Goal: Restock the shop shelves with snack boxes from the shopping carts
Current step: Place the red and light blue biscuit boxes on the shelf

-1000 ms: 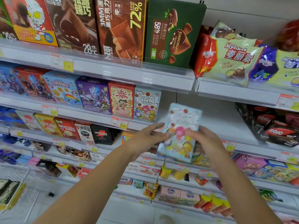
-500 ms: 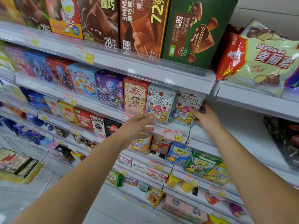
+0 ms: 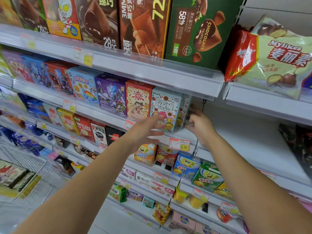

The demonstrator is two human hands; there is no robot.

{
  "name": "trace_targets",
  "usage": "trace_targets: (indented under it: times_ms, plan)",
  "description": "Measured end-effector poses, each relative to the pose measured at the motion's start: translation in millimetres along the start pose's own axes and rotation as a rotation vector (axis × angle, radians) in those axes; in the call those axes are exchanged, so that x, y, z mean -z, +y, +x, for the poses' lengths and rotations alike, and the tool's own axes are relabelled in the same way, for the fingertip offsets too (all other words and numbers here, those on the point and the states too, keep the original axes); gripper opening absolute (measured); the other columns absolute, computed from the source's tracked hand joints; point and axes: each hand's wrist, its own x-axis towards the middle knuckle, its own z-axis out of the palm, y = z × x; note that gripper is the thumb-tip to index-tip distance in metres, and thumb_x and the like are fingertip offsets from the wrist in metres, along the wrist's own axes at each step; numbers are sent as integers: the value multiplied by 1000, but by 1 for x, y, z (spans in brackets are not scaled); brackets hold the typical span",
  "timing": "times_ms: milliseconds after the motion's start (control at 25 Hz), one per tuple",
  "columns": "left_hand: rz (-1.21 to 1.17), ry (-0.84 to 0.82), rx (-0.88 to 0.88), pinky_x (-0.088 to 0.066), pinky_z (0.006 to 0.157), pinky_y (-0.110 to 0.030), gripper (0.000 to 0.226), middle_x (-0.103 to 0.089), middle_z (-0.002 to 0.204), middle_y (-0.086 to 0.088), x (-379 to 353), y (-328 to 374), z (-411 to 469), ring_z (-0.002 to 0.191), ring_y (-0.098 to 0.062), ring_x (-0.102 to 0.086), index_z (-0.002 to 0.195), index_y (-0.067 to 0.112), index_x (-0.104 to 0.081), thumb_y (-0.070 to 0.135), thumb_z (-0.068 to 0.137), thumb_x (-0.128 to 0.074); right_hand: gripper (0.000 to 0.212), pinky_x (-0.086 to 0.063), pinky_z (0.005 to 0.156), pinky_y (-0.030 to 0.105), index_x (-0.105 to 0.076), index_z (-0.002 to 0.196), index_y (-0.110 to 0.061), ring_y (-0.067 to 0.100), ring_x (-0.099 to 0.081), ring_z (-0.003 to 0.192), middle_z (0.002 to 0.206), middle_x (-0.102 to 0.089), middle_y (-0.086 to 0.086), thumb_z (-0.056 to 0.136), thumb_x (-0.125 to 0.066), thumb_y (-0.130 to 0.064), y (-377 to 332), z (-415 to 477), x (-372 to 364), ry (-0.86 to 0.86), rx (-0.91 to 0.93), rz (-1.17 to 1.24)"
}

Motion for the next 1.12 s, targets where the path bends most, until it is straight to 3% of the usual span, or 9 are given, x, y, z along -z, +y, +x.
trace_targets:
  times_ms: [280,360,480,560,680,760,840,920,1120]
  plan:
    - [-47,-12,4,-52,98,-43,56,-62,132,2,4,-13,8,114,-21,-63,135,28,-53,63,96,-33,40,-48,101,47,-50,124,11,28,-62,106,116,-62,18,89,-29,5,11,8,-8,61,-108,197]
    - [-53,-14,6,-52,99,-43,58,-63,132,3,6,-17,7,113,-21,-64,136,29,-54,64,95,-35,35,-52,94,38,-59,107,-1,24,-60,100,102,-63,8,89,-31,9,9,7,-10,30,-77,37]
    - [-69,-15,11,-51,100,-43,53,-63,130,1,13,-17,1,114,-23,-64,135,26,-55,59,98,-34,63,-42,67,24,-48,138,-23,16,-54,90,117,-61,3,85,-37,8,1,5,-19,-46,-22,-468]
    - [-78,-6,15,-50,101,-45,50,-64,130,1,24,-15,-4,113,-22,-65,132,27,-55,58,99,-34,64,-41,69,25,-38,145,-26,15,-54,90,125,-57,4,89,-38,5,-3,5,-23,-61,-25,-632]
    - [-89,10,44,-52,99,-44,52,-66,126,1,43,-15,-18,111,-20,-67,131,28,-57,61,97,-35,61,-48,84,34,-33,149,-18,26,-57,112,143,-50,10,93,-38,3,-2,-11,-26,207,40,-560]
    - [-115,7,87,-54,98,-43,53,-67,124,2,60,-12,-33,110,-18,-67,131,28,-57,62,96,-36,45,-52,73,34,-52,131,-19,17,-61,90,120,-63,7,92,-39,1,5,-45,-34,531,191,-360]
    - [-142,8,111,-54,96,-41,53,-66,126,1,81,-9,-47,111,-18,-66,133,27,-55,61,96,-38,29,-54,74,44,-57,101,-25,18,-60,78,93,-65,3,93,-40,-3,11,-83,-56,623,230,-212]
    - [-185,48,139,-55,93,-39,52,-66,125,0,105,-10,-58,111,-19,-66,133,26,-54,59,97,-39,28,-53,66,43,-56,92,-23,20,-60,71,85,-63,5,96,-37,-2,16,-103,-86,467,144,-142]
    - [-306,268,211,-56,86,-38,45,-70,120,-1,168,-53,-104,108,-21,-68,127,23,-60,54,98,-46,23,-50,50,30,-60,103,-14,21,-62,63,91,-67,12,99,-38,-9,41,-110,-162,33,-147,-48]
